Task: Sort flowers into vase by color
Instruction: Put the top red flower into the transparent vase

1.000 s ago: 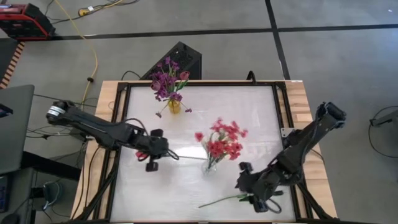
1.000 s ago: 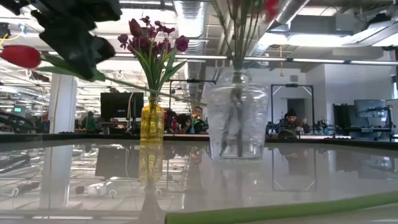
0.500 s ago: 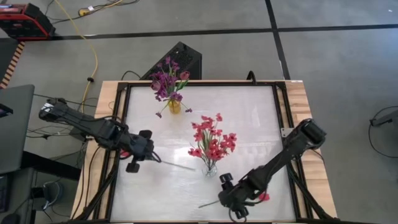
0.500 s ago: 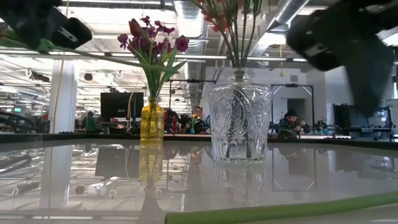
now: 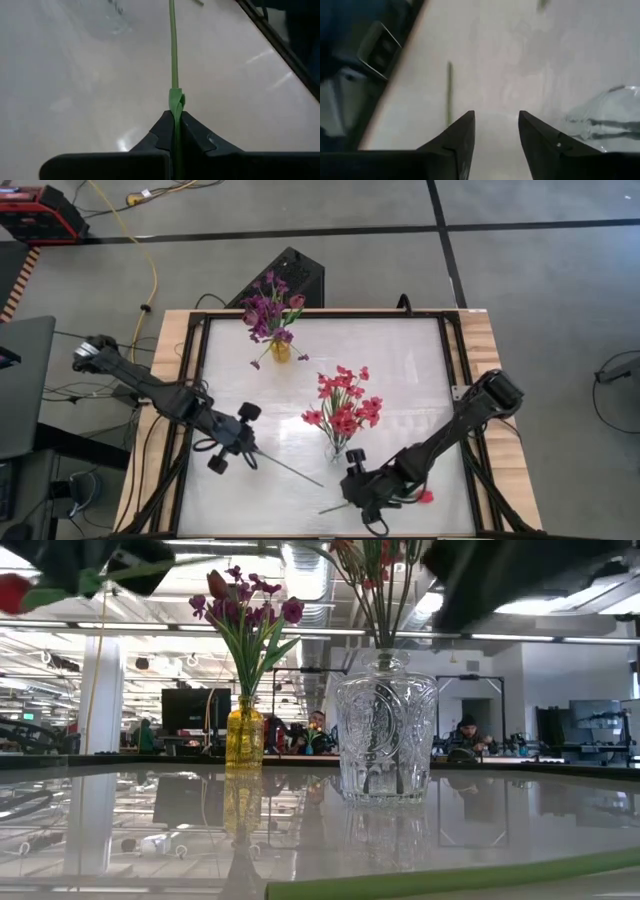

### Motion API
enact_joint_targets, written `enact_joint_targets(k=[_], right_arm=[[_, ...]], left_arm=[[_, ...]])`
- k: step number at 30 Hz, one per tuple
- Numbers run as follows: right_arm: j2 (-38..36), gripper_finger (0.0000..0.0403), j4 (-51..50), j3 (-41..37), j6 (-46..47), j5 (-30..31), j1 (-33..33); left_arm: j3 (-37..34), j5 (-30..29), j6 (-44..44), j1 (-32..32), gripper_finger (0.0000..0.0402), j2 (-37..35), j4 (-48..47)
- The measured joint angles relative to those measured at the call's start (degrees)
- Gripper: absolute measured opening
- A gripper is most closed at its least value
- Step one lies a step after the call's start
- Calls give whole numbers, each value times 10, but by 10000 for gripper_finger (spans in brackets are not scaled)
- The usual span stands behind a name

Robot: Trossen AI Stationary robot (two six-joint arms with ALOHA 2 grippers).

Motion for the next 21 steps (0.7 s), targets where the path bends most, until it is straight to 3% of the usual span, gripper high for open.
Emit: enact_joint_targets(k=[6,12,17,21], right_arm=[[-42,174,5,26,141,-2,0],[-40,210,8,27,257,18,-8],[-37,251,16,27,272,14,-13],[-37,261,42,27,262,27,-13]], left_arm=[[87,-79,84,-37,2,88,-30],[166,-191,179,-67,2,197,-53],[223,-246,251,-80,2,271,-51],[261,-274,283,-86,2,310,-50]])
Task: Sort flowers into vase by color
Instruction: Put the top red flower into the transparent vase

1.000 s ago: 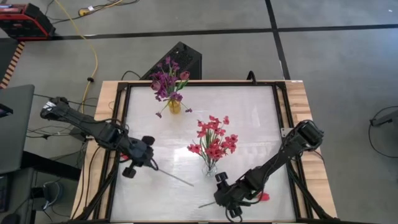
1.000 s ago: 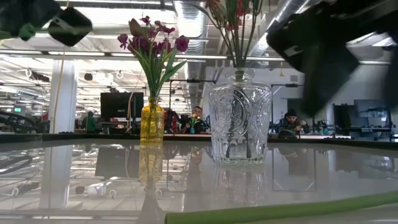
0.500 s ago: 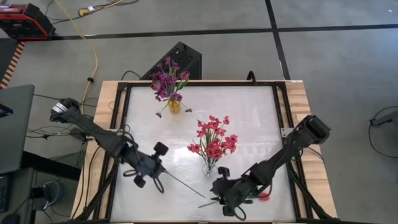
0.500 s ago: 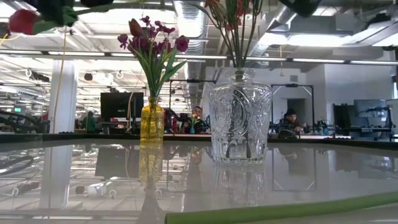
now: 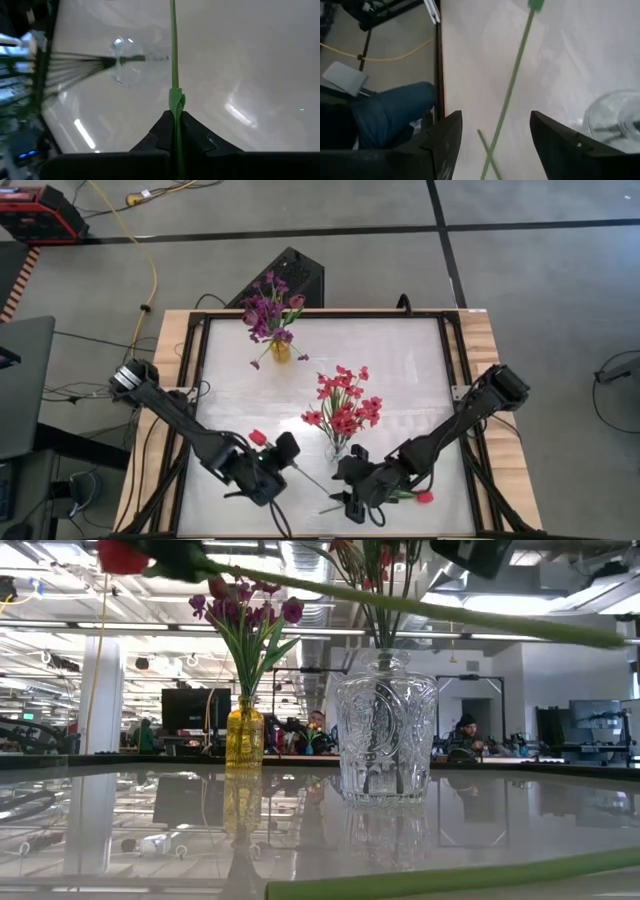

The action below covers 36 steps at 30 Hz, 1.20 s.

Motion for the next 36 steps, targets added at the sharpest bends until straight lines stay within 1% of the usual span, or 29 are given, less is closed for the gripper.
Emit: enact_joint_targets(k=[3,5,9,14,18,22,24,26,29,32,35,36], right_arm=[[8,260,12,0,0,10,-5],[12,260,4,-1,-2,18,-6],[18,260,26,0,-2,29,-15],[19,260,28,0,-1,31,-26],[19,260,28,0,-2,34,-27],[19,259,24,0,-2,33,-31],[19,252,24,0,-2,33,-31],[19,234,23,0,2,33,-31],[19,186,21,0,5,33,-33],[19,119,20,0,2,32,-34],[19,39,13,0,-11,32,-33],[19,25,11,0,-16,33,-31]], left_arm=[[23,-25,14,-2,2,22,4],[38,-35,27,-2,2,34,5],[52,-47,59,-4,2,49,10],[54,-60,102,-6,2,49,54],[54,-84,141,-8,2,49,76],[54,-104,160,-8,2,49,78],[54,-115,169,-8,2,49,78],[54,-119,175,-8,2,49,78],[54,-120,176,-8,2,49,78],[54,-119,174,-8,8,49,76],[54,-118,187,-12,26,49,58],[54,-117,194,-15,34,49,51]])
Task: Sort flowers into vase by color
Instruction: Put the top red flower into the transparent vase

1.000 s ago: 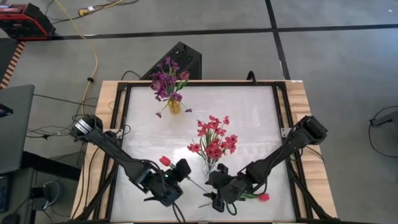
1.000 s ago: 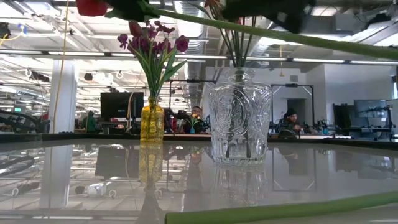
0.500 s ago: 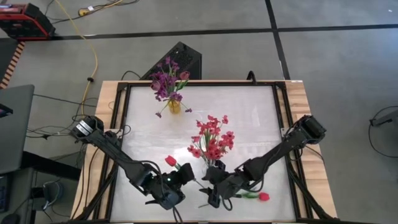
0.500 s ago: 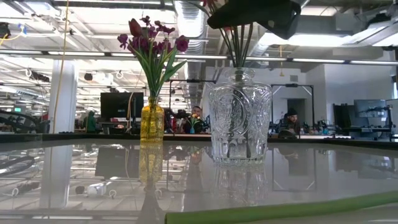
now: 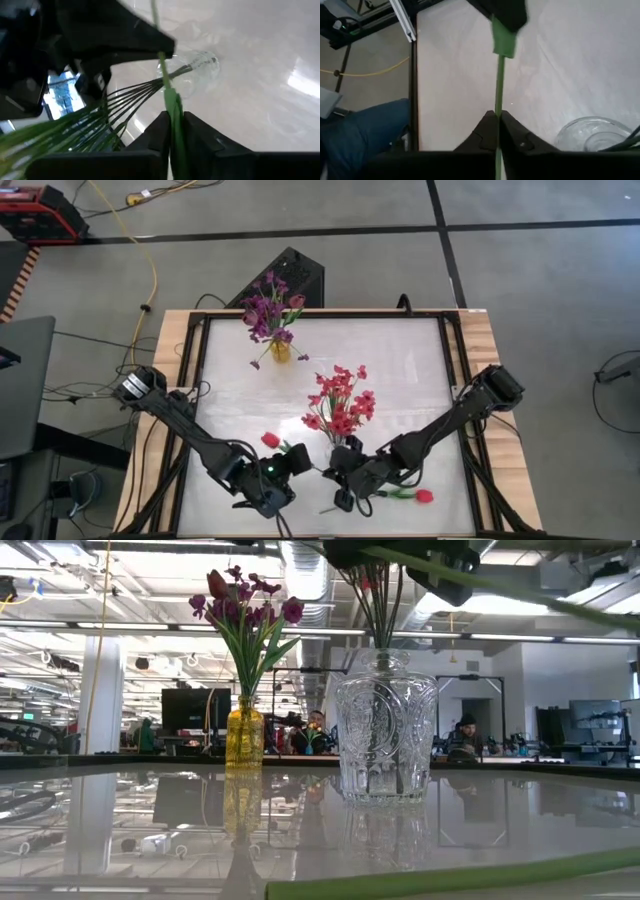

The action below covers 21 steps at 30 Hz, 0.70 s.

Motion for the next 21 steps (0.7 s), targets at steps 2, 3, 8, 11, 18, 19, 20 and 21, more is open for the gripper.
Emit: enact_joint_targets(k=[2,3,8,11,18,19,20,21], right_arm=[[0,24,-6,0,-2,3,4],[0,24,-11,0,2,6,5],[0,24,-51,0,23,39,22],[0,24,-84,0,45,84,36],[0,24,-163,0,132,186,78],[-1,24,-162,-1,136,195,83],[-1,24,-158,-1,137,203,88],[-1,24,-153,-1,136,211,92]], left_arm=[[0,-1,8,-7,53,0,-9],[0,-6,10,-10,64,0,-11],[-1,-82,-7,-27,118,-8,-14],[-1,-69,-59,-33,144,-37,-41],[-1,136,-256,-7,160,-143,-152],[-1,152,-273,-4,160,-156,-162],[-1,163,-286,-2,160,-170,-171],[-1,172,-295,-2,160,-183,-179]])
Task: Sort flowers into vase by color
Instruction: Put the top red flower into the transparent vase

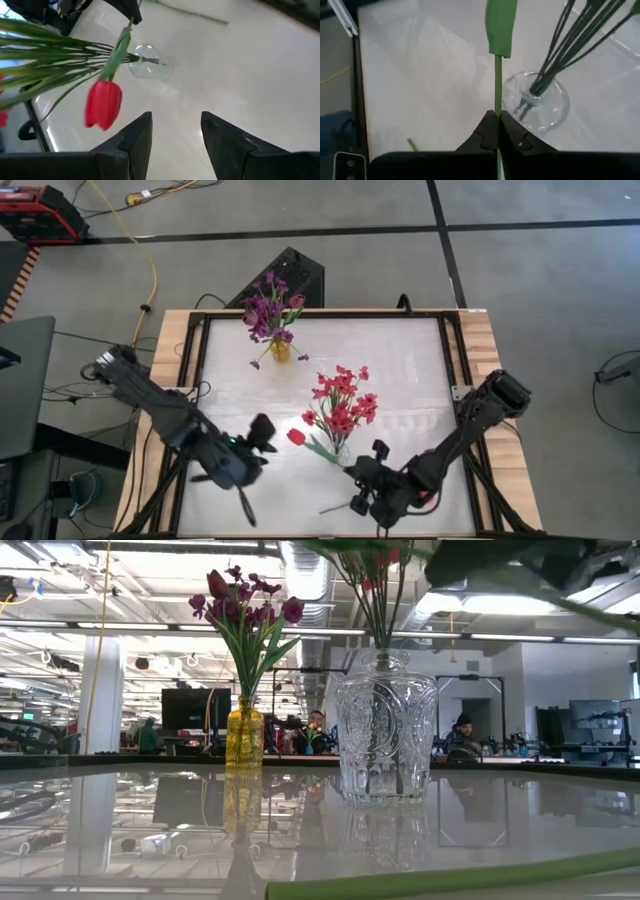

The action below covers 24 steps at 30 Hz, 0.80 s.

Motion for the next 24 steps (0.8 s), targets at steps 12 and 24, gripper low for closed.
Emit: enact_joint_targets(k=[12,24], right_arm=[[0,24,249,-6,-308,170,50],[0,24,766,-150,-669,-31,-67]], left_arm=[[-379,36,-17,27,123,-346,450],[-643,47,-1,43,124,-406,849]])
